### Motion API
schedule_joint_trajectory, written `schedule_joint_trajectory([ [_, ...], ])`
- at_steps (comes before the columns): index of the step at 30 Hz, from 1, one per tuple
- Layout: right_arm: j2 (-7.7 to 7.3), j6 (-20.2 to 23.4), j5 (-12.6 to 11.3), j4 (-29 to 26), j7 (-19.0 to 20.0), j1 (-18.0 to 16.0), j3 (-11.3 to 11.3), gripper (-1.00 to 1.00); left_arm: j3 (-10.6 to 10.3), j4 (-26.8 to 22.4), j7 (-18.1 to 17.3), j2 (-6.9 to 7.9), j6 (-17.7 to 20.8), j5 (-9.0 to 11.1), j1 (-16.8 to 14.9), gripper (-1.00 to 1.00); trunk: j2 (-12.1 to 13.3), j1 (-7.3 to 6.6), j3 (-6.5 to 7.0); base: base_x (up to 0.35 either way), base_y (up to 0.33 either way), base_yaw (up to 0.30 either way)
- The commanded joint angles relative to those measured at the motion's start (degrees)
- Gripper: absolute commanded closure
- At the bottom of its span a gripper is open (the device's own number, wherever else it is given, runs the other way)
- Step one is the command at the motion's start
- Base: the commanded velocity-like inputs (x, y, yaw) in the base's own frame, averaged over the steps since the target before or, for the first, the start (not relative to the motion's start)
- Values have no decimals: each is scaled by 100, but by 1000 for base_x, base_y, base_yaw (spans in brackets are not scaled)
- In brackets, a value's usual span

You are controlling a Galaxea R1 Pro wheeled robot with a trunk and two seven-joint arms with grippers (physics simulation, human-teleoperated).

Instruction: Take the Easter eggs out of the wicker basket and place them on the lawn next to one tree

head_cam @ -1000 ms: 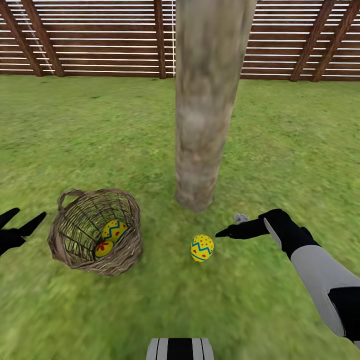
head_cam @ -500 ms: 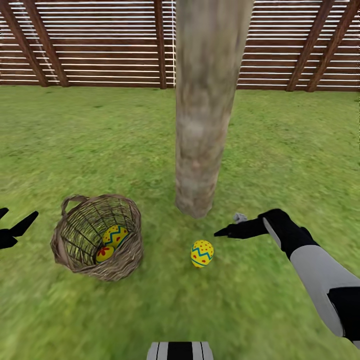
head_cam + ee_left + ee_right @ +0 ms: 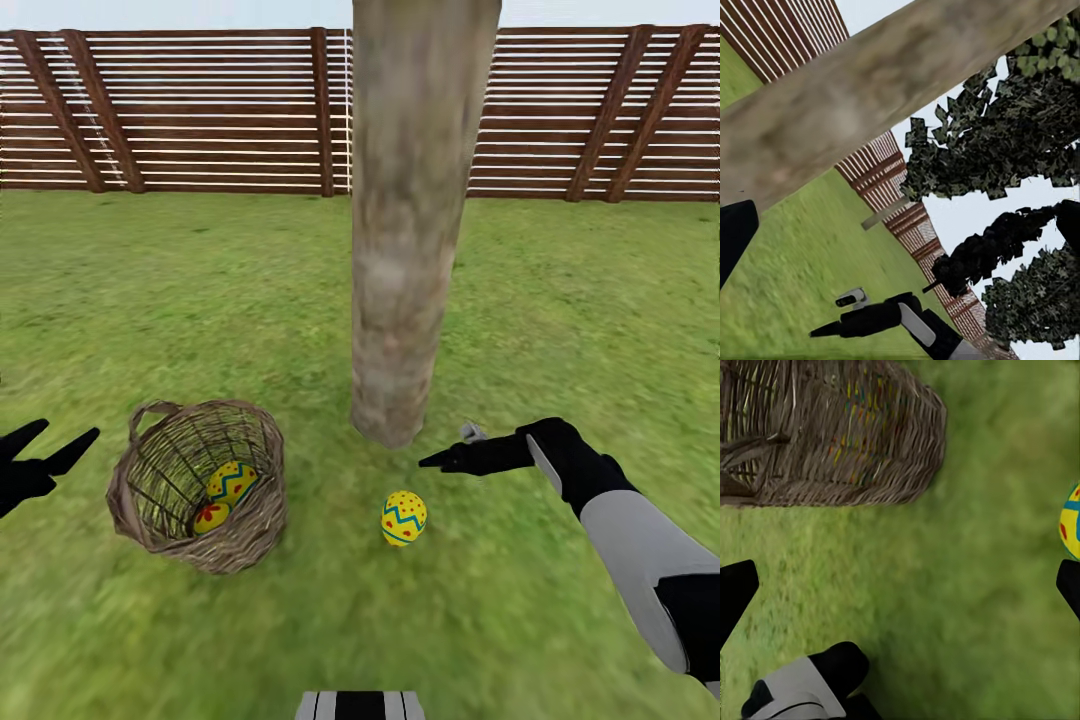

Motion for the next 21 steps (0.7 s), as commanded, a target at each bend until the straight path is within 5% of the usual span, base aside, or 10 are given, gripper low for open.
schedule_joint_trajectory([
  [1,-5,35,-30,-4,54,-4,27,-100,-91,3,-9,44,21,-38,-17,-100,0,-3,18,0,0,0],
  [7,-6,50,-37,-4,278,-6,20,-100,-637,-21,-39,341,59,-503,-100,-100,8,-19,151,0,0,0],
  [14,18,55,-25,-4,133,-4,21,-100,-655,-30,-59,386,84,-491,-191,-100,17,-37,305,0,0,9],
  [21,271,44,-14,-197,-536,-4,29,-100,-511,-20,-314,390,36,-298,-182,-100,21,-44,353,0,0,207],
])
